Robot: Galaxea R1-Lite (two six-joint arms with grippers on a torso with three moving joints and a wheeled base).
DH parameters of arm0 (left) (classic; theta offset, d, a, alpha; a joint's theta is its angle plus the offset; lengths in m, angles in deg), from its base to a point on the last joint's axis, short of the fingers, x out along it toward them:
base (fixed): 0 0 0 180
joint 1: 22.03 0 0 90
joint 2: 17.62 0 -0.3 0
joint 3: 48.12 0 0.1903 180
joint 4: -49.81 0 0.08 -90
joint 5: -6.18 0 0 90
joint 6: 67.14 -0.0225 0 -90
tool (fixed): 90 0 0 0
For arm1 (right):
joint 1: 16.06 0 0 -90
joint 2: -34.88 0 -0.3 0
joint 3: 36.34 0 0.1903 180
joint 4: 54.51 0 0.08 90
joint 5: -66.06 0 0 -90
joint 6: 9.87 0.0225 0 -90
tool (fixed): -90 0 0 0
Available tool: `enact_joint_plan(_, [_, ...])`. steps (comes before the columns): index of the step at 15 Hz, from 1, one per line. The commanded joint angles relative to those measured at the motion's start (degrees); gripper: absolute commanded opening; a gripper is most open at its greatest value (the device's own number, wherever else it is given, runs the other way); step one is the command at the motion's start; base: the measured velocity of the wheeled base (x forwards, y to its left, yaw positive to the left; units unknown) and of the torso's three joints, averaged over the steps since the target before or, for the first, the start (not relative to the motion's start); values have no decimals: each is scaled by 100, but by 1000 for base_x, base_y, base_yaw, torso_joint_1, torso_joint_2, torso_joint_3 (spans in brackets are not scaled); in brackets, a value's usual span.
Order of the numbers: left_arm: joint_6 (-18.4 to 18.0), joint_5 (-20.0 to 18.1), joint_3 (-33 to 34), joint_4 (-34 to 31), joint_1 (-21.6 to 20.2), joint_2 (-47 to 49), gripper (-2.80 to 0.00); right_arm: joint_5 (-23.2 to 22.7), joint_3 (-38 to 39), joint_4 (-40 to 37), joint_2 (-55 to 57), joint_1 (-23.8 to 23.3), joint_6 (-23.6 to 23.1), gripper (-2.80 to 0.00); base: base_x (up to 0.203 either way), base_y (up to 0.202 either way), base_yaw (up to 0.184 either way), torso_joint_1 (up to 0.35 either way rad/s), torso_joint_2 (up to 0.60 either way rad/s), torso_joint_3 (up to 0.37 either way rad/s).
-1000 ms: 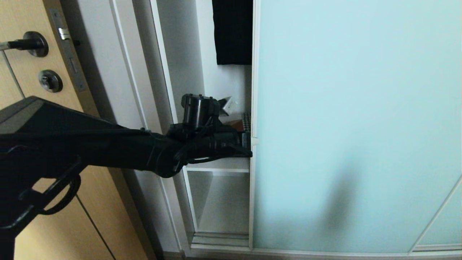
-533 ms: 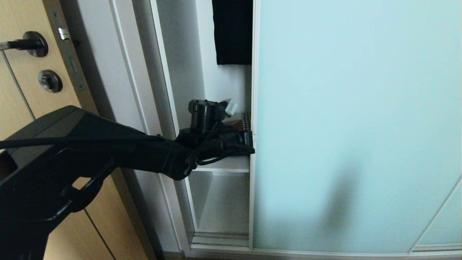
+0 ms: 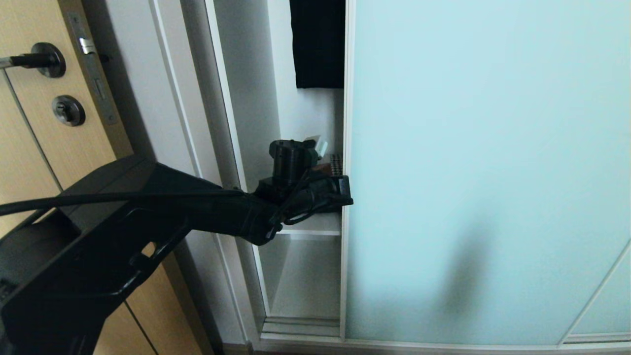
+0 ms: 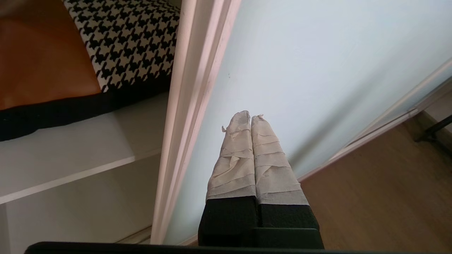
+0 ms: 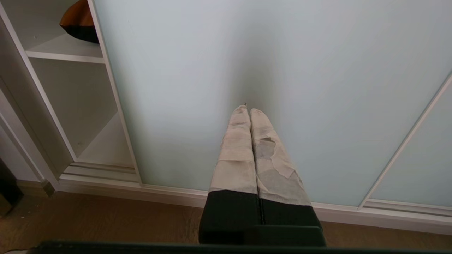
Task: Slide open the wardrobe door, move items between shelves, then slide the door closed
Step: Close the door
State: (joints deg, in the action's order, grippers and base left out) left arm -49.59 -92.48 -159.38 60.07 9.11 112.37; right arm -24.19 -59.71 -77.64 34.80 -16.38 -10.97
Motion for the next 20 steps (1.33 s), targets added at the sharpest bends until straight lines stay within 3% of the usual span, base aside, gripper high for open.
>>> enact_joint_plan(1, [21, 4, -118, 13, -2, 166, -280, -2, 0, 2, 7, -2, -4, -280, 0, 0, 0, 0, 0, 0])
enact_joint_plan(12, [82, 783, -1160, -42, -31, 835, -280, -2, 5, 2, 7, -2, -4, -280, 0, 0, 0, 0, 0, 0])
enact_joint_plan(20, [46, 825, -1095, -47, -437, 773, -280, -2, 0, 2, 7, -2, -4, -280, 0, 0, 0, 0, 0, 0])
